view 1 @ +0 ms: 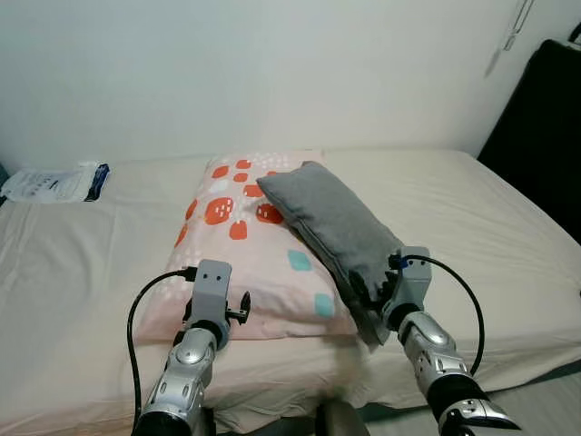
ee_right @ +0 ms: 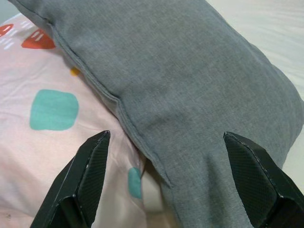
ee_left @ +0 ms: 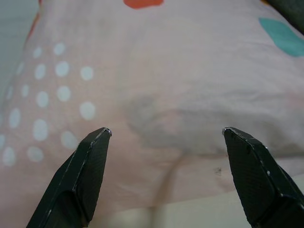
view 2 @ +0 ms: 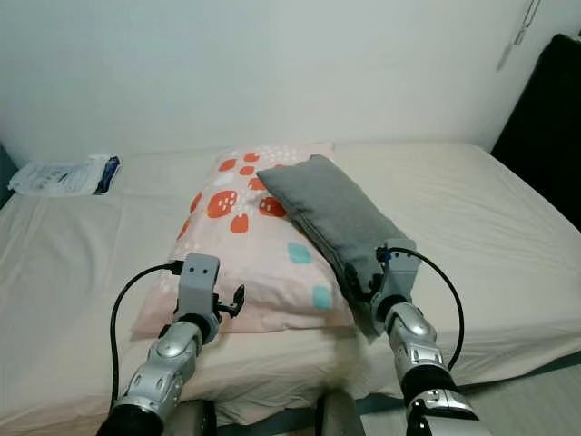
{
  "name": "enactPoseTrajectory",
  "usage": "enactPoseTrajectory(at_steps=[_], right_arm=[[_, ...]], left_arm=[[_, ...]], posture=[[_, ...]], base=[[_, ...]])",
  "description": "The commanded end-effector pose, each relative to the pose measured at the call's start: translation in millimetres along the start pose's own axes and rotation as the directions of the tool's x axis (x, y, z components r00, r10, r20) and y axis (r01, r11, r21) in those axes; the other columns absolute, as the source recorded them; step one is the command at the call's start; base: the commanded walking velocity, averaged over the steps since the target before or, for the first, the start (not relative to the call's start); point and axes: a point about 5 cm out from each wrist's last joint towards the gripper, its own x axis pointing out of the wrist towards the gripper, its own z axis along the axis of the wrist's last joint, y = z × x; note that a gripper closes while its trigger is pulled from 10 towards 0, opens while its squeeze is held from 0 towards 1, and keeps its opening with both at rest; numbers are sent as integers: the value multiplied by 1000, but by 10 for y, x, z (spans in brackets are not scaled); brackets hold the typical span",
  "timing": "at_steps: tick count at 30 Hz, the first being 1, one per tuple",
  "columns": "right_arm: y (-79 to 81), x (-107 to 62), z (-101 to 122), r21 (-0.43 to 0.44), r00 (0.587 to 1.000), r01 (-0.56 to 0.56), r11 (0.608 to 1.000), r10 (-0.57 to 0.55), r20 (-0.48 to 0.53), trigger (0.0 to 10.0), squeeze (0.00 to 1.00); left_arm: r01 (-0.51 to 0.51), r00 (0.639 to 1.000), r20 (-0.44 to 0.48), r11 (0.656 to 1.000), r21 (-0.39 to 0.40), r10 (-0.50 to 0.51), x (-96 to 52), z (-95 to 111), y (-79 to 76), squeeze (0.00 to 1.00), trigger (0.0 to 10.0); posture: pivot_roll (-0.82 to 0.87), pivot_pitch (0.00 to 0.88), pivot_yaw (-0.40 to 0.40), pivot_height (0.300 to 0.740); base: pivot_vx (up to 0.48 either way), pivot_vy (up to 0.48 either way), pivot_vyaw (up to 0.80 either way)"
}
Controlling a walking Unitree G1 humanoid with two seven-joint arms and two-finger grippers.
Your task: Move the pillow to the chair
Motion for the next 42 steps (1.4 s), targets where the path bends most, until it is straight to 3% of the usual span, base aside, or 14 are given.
enactPoseTrajectory(at_steps=[1, 23, 27, 31, 42], right_arm=[[-19, 0, -4, 11, 1000, 17, 1000, -17, 1, 10000, 0], [-44, 30, 114, 45, 996, 59, 997, -62, 67, 10000, 0], [-128, 30, 297, -91, 980, 136, 986, -121, 159, 10000, 0], [-166, 39, 359, -93, 974, 159, 983, -141, 176, 10000, 0], [-307, 47, 458, -67, 963, 219, 973, -204, 175, 10000, 0]], left_arm=[[1, 1000, -11, 1000, -7, -1, 1, -16, 6, 0, 10000], [6, 1000, -9, 999, -42, -7, -47, -30, 38, 0, 10000], [67, 997, 42, 979, -190, -60, -49, 96, 28, 0, 10000], [105, 993, 68, 966, -237, -91, -15, 192, -9, 0, 10000], [141, 988, 92, 966, -218, -124, 163, 388, -113, 0, 10000]], posture=[[-46, 0, -74, 602], [-29, 0, -66, 588], [-28, 0, -62, 588], [-24, 0, -63, 588], [-27, 0, -58, 588]], base=[[0, 0, 0], [0, 0, 0], [0, 0, 0], [0, 0, 0], [0, 0, 0]])
